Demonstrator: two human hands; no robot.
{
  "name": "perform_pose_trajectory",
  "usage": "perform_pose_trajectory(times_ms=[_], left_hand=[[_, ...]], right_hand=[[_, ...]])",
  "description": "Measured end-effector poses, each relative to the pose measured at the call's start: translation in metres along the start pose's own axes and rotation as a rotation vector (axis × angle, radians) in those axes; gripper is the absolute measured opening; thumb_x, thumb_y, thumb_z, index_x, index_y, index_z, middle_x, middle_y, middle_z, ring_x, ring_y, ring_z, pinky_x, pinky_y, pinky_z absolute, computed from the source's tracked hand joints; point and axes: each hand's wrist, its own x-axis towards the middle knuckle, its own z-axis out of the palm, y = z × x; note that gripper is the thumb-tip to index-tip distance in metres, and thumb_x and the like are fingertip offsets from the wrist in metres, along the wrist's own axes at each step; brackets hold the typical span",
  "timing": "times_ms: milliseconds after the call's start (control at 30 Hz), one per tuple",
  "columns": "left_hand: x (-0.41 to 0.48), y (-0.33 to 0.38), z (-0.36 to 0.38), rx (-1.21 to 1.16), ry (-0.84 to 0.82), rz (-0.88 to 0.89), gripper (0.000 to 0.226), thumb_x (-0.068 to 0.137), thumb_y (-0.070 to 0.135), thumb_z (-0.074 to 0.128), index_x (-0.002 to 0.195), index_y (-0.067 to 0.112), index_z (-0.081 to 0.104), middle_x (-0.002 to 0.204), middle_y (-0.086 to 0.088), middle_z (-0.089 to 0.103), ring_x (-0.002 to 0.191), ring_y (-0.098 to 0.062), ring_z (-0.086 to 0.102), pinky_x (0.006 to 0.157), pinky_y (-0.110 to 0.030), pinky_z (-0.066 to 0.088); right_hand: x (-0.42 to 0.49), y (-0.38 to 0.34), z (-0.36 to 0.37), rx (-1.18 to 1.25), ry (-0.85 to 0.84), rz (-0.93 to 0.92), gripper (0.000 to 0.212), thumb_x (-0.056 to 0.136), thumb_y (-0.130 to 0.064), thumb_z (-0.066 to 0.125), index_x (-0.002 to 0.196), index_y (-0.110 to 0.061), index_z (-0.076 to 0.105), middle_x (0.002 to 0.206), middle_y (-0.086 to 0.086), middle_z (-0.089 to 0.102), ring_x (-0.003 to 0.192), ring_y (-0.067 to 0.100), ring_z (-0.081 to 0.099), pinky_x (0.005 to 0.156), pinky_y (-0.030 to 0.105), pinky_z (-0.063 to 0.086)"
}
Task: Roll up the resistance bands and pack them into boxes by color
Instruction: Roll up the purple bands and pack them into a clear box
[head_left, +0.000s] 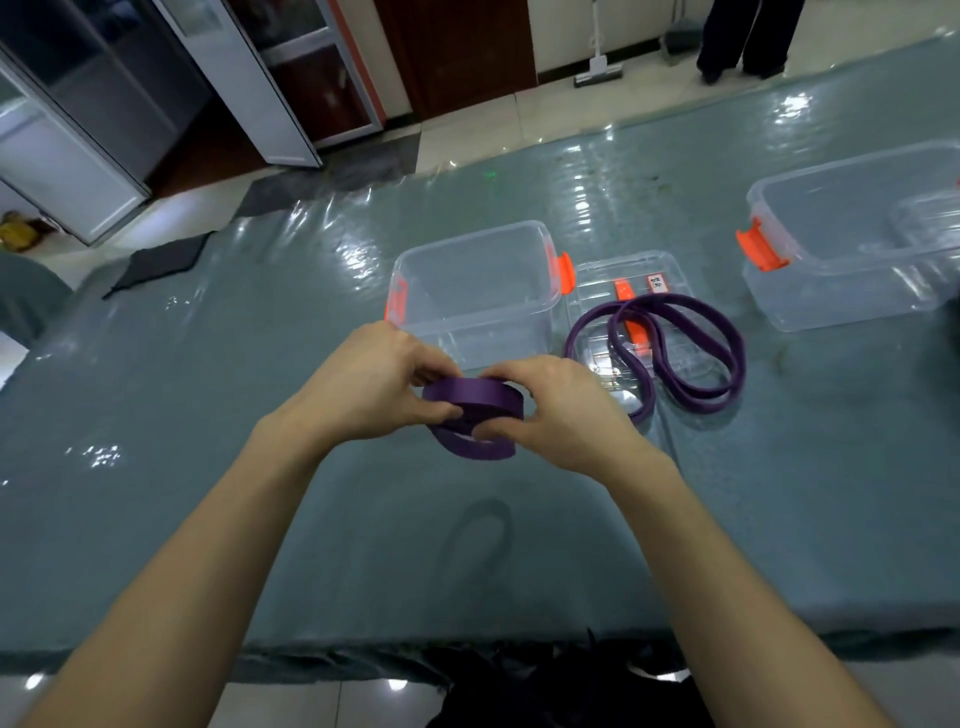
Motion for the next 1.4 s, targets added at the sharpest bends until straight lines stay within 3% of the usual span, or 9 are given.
perform_pose_trajectory(times_ms=[133,267,400,600,733,833,967,1233,1400], left_hand=[[0.000,-0.006,-0.006,0.017,-0.009,0.035,0.025,0.083,0.034,0.093,0.107,0.035,0.086,0.092,0.014,0.084,0.091,-0.004,0.078,0.087,-0.035,0.061],[-0.008,-0.023,-0.001,-0.454,-0.007,-0.099,0.038,0.077,0.022,0.099,0.113,0.027,0.086,0.098,0.015,0.085,0.096,-0.003,0.081,0.092,-0.017,0.059],[-0.018,-0.035,0.018,-0.923,0.038,-0.172,0.038,0.076,0.013,0.094,0.113,0.018,0.086,0.109,-0.006,0.085,0.107,-0.024,0.082,0.094,-0.024,0.061],[-0.011,-0.021,0.040,-1.150,0.183,-0.185,0.034,0.072,0.026,0.093,0.106,0.026,0.089,0.109,-0.010,0.084,0.102,-0.021,0.082,0.091,-0.025,0.061],[-0.011,-0.024,0.032,-1.038,0.172,-0.201,0.031,0.076,0.024,0.100,0.105,0.023,0.089,0.104,-0.009,0.085,0.097,-0.024,0.083,0.087,-0.026,0.064],[-0.010,-0.029,0.016,-0.723,0.054,-0.193,0.026,0.078,0.025,0.099,0.102,0.026,0.089,0.092,-0.001,0.086,0.088,-0.020,0.084,0.081,-0.032,0.066],[-0.001,-0.023,0.001,-0.163,-0.073,-0.135,0.021,0.077,0.041,0.095,0.096,0.042,0.087,0.069,0.013,0.077,0.066,-0.015,0.070,0.067,-0.043,0.059],[0.007,-0.021,-0.014,0.132,-0.151,-0.057,0.020,0.075,0.050,0.090,0.089,0.036,0.085,0.061,0.007,0.069,0.060,-0.018,0.058,0.059,-0.043,0.052],[0.012,-0.016,-0.018,0.266,-0.203,-0.035,0.026,0.075,0.057,0.089,0.090,0.037,0.084,0.064,0.009,0.072,0.063,-0.013,0.063,0.066,-0.043,0.057]], right_hand=[[0.003,-0.006,0.002,0.002,0.059,-0.037,0.031,0.083,-0.053,0.086,0.104,-0.031,0.081,0.076,-0.003,0.073,0.070,0.022,0.063,0.071,0.043,0.054],[0.002,-0.003,-0.013,0.309,0.065,0.035,0.029,0.079,-0.042,0.094,0.094,-0.020,0.084,0.077,0.002,0.078,0.070,0.022,0.071,0.069,0.044,0.060],[0.005,-0.002,-0.023,0.789,0.085,0.101,0.028,0.077,-0.019,0.097,0.101,-0.015,0.085,0.090,0.007,0.084,0.076,0.026,0.080,0.059,0.035,0.064],[0.009,-0.001,-0.015,1.078,0.148,0.121,0.020,0.080,-0.017,0.093,0.099,-0.022,0.087,0.098,0.012,0.084,0.077,0.021,0.077,0.058,0.026,0.057],[0.007,0.005,-0.010,1.032,0.049,0.159,0.034,0.077,-0.023,0.092,0.109,-0.017,0.082,0.103,0.009,0.083,0.088,0.022,0.080,0.073,0.034,0.065],[0.007,0.008,-0.015,0.647,0.006,0.129,0.053,0.074,-0.045,0.097,0.122,-0.029,0.079,0.112,-0.010,0.082,0.108,0.011,0.077,0.094,0.035,0.062],[0.009,-0.004,-0.010,0.396,-0.013,0.068,0.033,0.077,-0.050,0.093,0.105,-0.036,0.083,0.098,-0.017,0.080,0.097,0.003,0.074,0.091,0.037,0.060],[0.007,-0.006,0.002,0.182,-0.028,0.029,0.046,0.077,-0.061,0.088,0.116,-0.039,0.078,0.101,-0.017,0.080,0.091,-0.007,0.069,0.089,0.028,0.059],[0.011,-0.008,0.008,-0.057,-0.071,0.007,0.042,0.082,-0.063,0.082,0.106,-0.029,0.075,0.086,-0.001,0.076,0.080,0.023,0.069,0.076,0.045,0.058]])
